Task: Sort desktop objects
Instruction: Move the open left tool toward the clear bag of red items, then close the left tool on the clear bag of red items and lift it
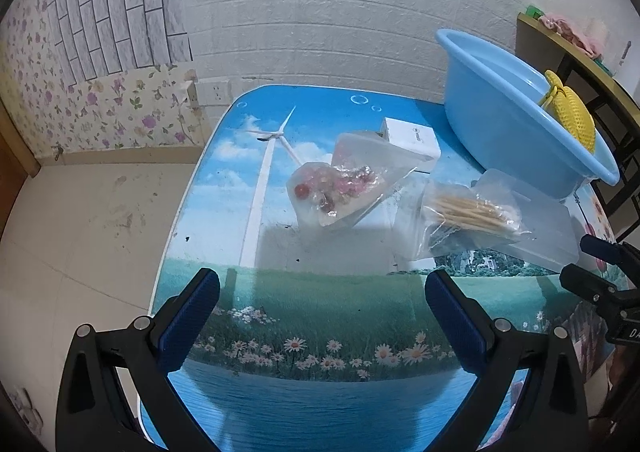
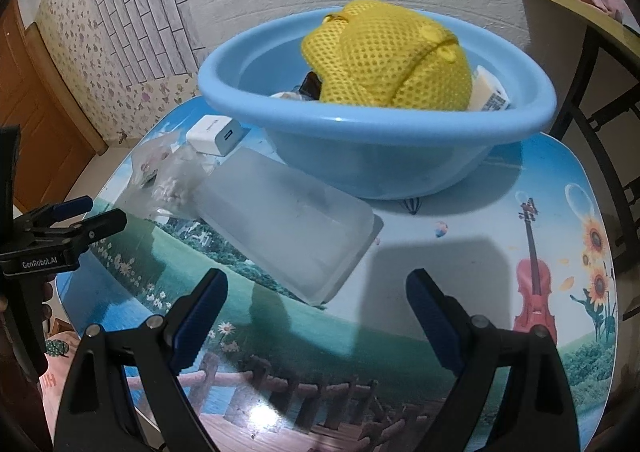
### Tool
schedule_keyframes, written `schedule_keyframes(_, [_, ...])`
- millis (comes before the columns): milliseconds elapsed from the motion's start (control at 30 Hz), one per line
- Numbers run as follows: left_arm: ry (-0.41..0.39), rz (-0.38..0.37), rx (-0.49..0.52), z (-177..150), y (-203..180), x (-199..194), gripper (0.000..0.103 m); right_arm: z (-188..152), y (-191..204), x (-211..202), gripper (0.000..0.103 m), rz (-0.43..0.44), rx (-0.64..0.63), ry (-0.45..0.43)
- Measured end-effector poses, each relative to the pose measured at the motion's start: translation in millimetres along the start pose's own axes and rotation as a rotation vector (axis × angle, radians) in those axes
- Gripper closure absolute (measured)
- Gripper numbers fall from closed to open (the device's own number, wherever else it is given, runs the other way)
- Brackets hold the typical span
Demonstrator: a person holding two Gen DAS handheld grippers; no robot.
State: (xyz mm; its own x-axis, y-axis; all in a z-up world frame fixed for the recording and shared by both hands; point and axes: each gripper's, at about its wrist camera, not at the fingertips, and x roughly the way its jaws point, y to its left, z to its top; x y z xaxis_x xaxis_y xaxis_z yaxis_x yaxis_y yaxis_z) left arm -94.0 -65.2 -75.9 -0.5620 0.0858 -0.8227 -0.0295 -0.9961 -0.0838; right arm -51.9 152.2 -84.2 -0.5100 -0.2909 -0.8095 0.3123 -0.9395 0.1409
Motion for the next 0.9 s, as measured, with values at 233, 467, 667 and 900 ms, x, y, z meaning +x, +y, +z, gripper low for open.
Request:
schedule_keyframes(233, [-0.015, 0.019, -0.002, 2.7, 9.8, 1.9, 0.000, 3.5, -1.5, -3.5, 0.011, 0.001, 0.011, -0.024])
schedule_keyframes(467, [-0.004, 0.027, -0.022, 8.1, 21.2, 14.0, 0.000, 7.7, -0.4, 1.4, 0.011, -0.002, 0.013, -0.021])
schedule_keyframes(667, [-0.021, -0.010, 0.036, 26.0, 15.8, 23.5, 0.000, 10.9, -0.7, 5.6, 0.011, -0.009, 0.008, -0.030])
schedule_keyframes(900, [-0.010, -0.034, 0.130, 47.2, 6.2, 46.1, 0.000, 17.1, 6.5, 14.0, 0.010, 0.009, -0.056, -0.020])
